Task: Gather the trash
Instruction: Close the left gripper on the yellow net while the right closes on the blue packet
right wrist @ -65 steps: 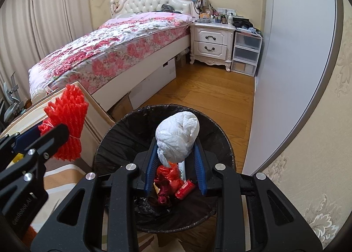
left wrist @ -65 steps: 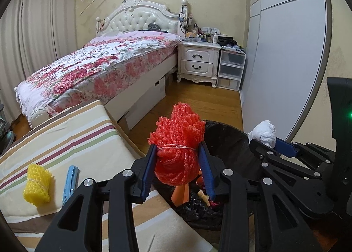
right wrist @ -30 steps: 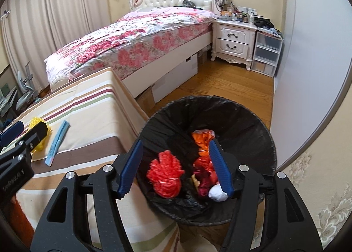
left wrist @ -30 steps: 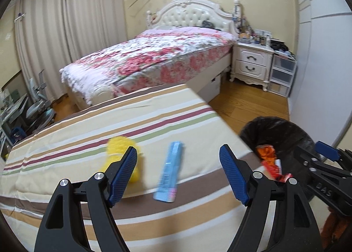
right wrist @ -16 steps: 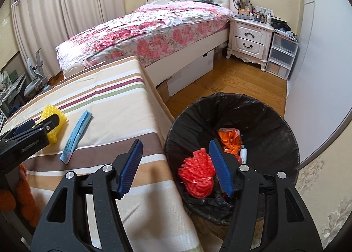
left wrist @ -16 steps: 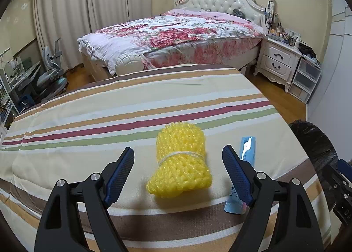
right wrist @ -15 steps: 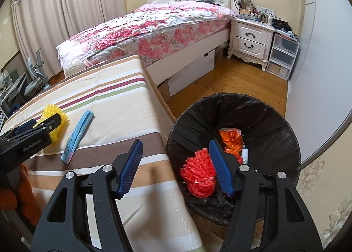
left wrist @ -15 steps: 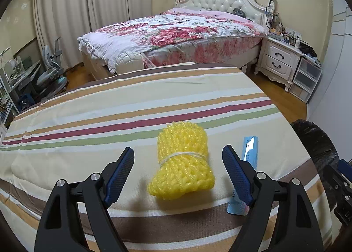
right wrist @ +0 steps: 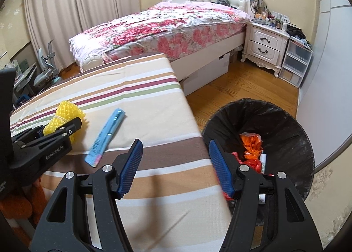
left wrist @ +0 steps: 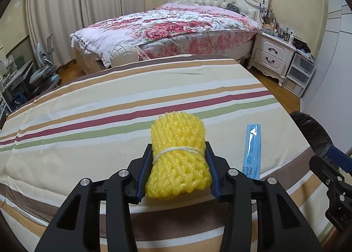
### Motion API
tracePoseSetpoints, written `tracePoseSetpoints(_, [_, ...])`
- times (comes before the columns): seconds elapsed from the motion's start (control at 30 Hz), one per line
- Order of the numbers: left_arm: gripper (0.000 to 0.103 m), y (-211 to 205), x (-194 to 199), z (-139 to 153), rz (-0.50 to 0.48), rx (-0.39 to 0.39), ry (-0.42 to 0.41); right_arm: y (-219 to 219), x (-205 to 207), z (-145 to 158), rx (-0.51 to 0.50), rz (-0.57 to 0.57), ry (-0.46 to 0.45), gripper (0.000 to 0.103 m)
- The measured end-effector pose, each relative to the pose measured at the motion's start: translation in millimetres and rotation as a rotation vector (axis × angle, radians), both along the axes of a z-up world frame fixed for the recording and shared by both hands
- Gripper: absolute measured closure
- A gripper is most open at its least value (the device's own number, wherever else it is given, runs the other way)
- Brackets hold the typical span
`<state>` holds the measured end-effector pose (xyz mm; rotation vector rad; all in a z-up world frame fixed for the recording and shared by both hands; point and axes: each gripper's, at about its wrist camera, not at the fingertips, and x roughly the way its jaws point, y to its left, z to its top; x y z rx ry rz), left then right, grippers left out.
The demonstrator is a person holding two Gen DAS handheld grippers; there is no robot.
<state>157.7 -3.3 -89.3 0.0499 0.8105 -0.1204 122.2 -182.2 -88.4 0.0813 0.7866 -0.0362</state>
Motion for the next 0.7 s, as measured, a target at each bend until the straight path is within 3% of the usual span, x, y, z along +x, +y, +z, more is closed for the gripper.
tracePoseSetpoints(0.4, [0.058, 82, -44, 13, 0.125, 0.014, -0.029, 57, 19, -3, 0.031, 0.116, 0.027, 0.042])
tracePoseSetpoints(0.7, [0.058, 131, -64, 8, 0.199, -0.017, -0.001, 80, 38, -19, -0.047, 0.132, 0.089, 0.042])
